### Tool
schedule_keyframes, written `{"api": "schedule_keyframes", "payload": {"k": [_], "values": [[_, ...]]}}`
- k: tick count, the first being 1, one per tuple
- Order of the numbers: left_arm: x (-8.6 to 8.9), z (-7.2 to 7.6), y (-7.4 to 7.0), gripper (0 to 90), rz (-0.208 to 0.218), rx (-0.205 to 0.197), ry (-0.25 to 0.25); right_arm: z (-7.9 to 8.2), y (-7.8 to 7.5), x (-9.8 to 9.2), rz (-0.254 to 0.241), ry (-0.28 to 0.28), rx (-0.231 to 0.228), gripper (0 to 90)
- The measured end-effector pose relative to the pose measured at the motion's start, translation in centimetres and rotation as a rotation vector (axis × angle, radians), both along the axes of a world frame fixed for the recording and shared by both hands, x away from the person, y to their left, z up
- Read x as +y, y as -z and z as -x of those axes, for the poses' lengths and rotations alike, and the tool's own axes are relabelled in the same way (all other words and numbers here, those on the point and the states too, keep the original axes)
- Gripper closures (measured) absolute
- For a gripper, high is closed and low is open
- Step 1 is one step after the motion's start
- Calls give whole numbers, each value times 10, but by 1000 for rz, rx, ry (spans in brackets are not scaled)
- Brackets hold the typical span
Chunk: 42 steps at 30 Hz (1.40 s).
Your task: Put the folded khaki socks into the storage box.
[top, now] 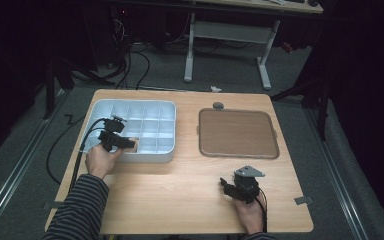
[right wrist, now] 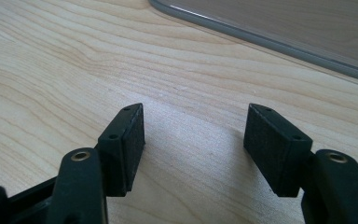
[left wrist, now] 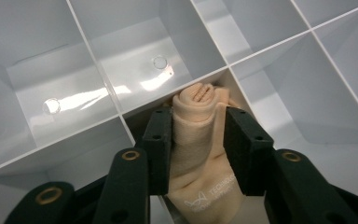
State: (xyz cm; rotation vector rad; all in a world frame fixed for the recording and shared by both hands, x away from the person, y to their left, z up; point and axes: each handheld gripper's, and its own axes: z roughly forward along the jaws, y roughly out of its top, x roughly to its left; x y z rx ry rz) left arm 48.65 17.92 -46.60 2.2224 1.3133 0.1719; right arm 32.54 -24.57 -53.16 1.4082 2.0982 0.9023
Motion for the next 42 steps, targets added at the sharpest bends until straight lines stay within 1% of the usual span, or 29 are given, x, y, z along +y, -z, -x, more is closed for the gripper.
{"api": "schedule_keyframes", "payload": {"k": [4, 7, 10, 11, 12, 13, 14, 18, 23, 25, 26, 27, 33, 34, 35, 39, 42], "values": [[1, 2, -4, 575, 19, -15, -2, 0, 0, 0, 0, 0, 0, 382], [1, 5, -7, 550, 20, -31, -7, 0, 0, 0, 0, 0, 0, 382], [2, 8, -10, 533, 30, -48, -10, 0, 0, 0, 0, 0, 0, 382], [2, 8, -10, 529, 30, -48, -10, 0, 0, 0, 0, 0, 0, 382], [3, 9, -13, 522, 37, -58, -12, 0, 0, 0, -1, 0, 1, 382], [3, 9, -13, 519, 37, -58, -12, 0, 0, 0, -1, 0, 1, 382], [4, 11, -15, 515, 39, -67, -14, 0, 0, 0, -1, -1, 0, 381], [8, 16, -17, 504, 63, -82, -20, 0, 0, 0, -2, 0, 1, 381], [15, 22, -19, 499, 82, -101, -39, 0, 0, 0, -2, -1, 0, 380], [16, 25, -22, 499, 72, -116, -41, 0, 0, 0, 0, -1, 0, 380], [16, 25, -22, 499, 72, -116, -41, 0, 0, 0, 0, -1, 0, 380], [17, 28, -24, 499, 74, -129, -41, 0, 0, 0, 0, 0, 1, 380], [18, 32, -29, 497, 83, -143, -36, 0, 0, 0, -1, 0, 1, 380], [19, 33, -29, 497, 88, -149, -37, 0, 0, 0, -1, 0, 1, 380], [20, 35, -30, 496, 103, -151, -39, 0, 0, 0, 1, -1, 1, 381], [22, 39, -29, 496, 117, -153, -42, 0, 0, 0, 1, -1, 1, 381], [24, 42, -28, 497, 119, -151, -38, 0, 0, 0, 1, 0, 1, 380]]}}
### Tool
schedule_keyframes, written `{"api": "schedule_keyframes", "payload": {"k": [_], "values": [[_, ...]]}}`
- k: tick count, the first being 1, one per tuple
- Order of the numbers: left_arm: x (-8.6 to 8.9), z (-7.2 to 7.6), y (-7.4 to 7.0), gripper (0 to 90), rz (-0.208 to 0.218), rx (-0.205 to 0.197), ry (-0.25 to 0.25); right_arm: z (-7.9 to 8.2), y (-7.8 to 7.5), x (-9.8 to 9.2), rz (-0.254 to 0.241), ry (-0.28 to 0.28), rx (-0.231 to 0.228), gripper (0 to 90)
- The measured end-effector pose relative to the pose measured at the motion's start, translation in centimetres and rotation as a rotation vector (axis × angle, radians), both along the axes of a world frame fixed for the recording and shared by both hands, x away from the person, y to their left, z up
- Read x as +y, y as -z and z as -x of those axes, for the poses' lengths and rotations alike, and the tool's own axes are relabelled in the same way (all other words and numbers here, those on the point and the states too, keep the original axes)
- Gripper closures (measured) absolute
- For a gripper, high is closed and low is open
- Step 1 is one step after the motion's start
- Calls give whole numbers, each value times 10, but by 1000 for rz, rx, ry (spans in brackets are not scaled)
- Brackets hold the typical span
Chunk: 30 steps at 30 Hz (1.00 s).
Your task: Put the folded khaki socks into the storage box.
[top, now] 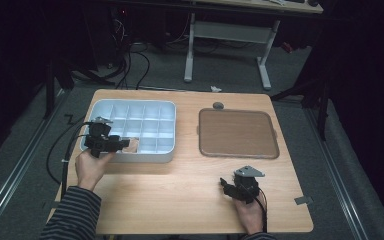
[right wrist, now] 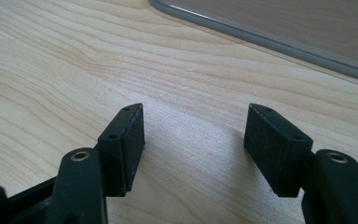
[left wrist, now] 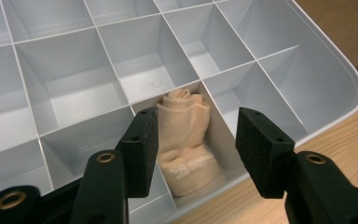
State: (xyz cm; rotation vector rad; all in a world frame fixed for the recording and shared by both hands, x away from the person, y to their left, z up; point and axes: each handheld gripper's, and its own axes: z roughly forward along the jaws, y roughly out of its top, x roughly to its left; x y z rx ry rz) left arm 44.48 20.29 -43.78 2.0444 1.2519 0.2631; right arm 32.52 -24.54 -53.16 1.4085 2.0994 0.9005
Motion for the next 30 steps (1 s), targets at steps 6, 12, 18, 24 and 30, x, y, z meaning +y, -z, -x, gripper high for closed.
{"api": "schedule_keyframes", "payload": {"k": [6, 12, 18, 24, 30], "values": [[1, 6, -2, 496, -16, -15, -3, 0, 0, 0, 1, 0, -1, 381], [1, 10, -5, 494, -10, -24, 2, 0, 0, 0, -1, 0, 0, 381], [4, 19, -7, 490, 6, -34, 7, 0, 0, 0, -2, 1, 0, 381], [8, 26, -7, 486, 16, -41, 4, 0, 0, 0, -2, 0, 1, 381], [8, 33, -6, 482, 18, -45, 11, 0, 0, 0, -1, -1, -1, 381]]}}
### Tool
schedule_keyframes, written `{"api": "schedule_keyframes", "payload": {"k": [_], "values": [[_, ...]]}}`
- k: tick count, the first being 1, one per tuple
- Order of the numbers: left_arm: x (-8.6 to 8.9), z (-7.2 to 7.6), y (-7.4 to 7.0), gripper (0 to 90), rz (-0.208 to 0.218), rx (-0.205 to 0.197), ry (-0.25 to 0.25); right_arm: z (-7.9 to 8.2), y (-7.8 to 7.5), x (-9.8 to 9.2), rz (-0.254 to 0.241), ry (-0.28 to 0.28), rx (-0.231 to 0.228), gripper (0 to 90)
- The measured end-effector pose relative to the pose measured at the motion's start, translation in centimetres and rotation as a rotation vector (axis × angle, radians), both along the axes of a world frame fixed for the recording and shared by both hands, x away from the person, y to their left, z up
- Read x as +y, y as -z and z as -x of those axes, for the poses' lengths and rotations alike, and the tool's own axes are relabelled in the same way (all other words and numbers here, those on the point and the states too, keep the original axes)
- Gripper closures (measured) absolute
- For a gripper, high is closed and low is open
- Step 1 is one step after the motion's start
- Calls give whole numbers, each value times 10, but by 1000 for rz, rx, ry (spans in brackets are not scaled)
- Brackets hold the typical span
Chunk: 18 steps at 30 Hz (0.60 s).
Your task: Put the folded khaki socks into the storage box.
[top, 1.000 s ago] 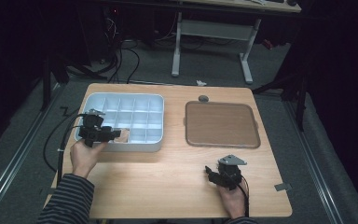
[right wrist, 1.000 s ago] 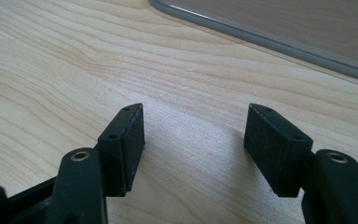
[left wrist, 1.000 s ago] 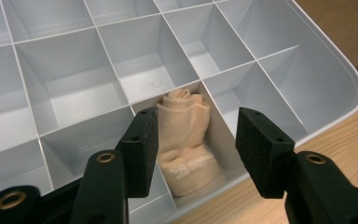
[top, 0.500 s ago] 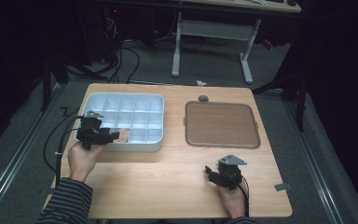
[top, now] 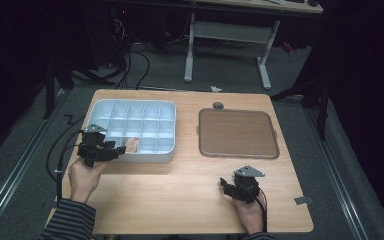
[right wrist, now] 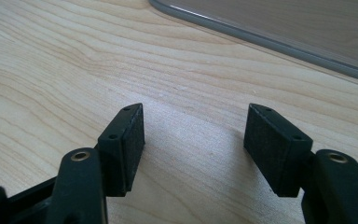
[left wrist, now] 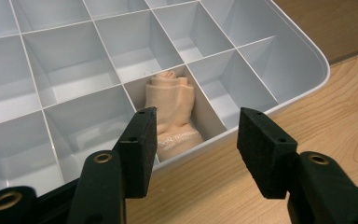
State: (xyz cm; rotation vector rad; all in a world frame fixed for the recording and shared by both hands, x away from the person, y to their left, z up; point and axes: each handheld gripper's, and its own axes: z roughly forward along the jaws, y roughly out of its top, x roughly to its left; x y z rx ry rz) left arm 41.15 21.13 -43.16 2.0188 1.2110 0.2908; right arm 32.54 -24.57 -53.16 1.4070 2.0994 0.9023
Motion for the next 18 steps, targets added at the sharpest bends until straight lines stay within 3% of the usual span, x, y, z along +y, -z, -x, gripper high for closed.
{"api": "schedule_keyframes", "payload": {"k": [18], "values": [[5, 14, 8, 477, 22, 0, -4, 0, 0, 0, 0, 1, 1, 381]]}}
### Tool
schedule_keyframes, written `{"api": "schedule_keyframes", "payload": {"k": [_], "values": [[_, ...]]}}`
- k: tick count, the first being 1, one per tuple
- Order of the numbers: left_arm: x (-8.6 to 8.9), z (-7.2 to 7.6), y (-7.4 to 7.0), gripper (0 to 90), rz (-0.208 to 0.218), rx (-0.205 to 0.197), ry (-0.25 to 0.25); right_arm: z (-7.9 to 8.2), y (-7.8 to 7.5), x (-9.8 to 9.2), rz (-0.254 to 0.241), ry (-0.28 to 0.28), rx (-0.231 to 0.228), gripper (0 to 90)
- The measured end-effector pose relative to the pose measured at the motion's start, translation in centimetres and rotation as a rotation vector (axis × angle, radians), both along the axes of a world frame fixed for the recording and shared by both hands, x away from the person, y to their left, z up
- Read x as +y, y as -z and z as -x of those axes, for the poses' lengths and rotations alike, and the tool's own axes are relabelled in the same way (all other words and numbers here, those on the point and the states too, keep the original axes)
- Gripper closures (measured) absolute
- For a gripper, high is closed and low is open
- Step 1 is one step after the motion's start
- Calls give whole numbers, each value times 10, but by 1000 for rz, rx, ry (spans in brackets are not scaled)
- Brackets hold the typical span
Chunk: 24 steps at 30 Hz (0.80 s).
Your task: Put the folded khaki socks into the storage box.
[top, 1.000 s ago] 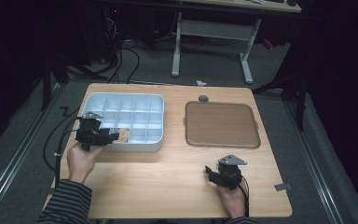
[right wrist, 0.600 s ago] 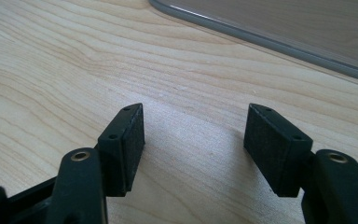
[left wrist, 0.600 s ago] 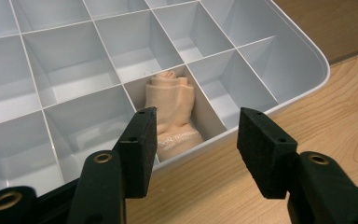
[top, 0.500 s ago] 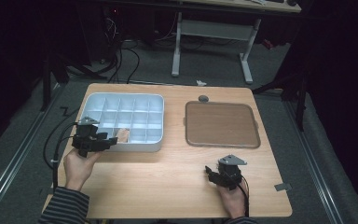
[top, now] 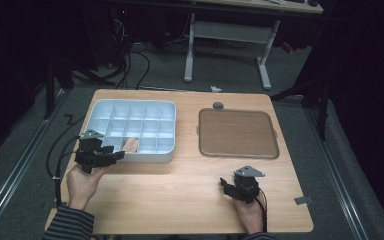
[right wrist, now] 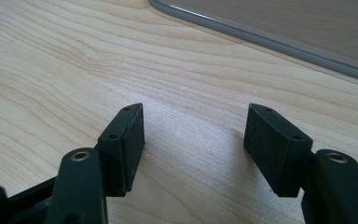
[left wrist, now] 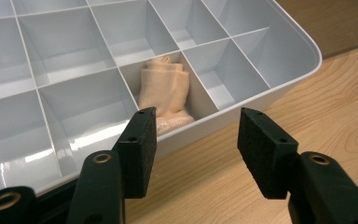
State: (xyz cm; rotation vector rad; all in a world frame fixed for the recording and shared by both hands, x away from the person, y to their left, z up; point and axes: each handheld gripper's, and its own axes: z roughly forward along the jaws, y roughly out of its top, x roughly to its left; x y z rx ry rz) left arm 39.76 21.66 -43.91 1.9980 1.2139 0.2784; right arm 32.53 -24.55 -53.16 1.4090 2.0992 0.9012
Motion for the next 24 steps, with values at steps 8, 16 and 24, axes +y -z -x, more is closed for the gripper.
{"api": "schedule_keyframes", "payload": {"k": [8, 16, 24], "values": [[2, 4, 4, 469, 14, 6, 0, 0, 0, 0, 0, 0, 0, 381], [3, 9, 10, 467, 25, 14, -1, 0, 0, 0, 1, -1, 0, 381], [2, 15, 13, 458, -1, 11, 5, 0, 0, 0, 1, 0, 0, 381]]}}
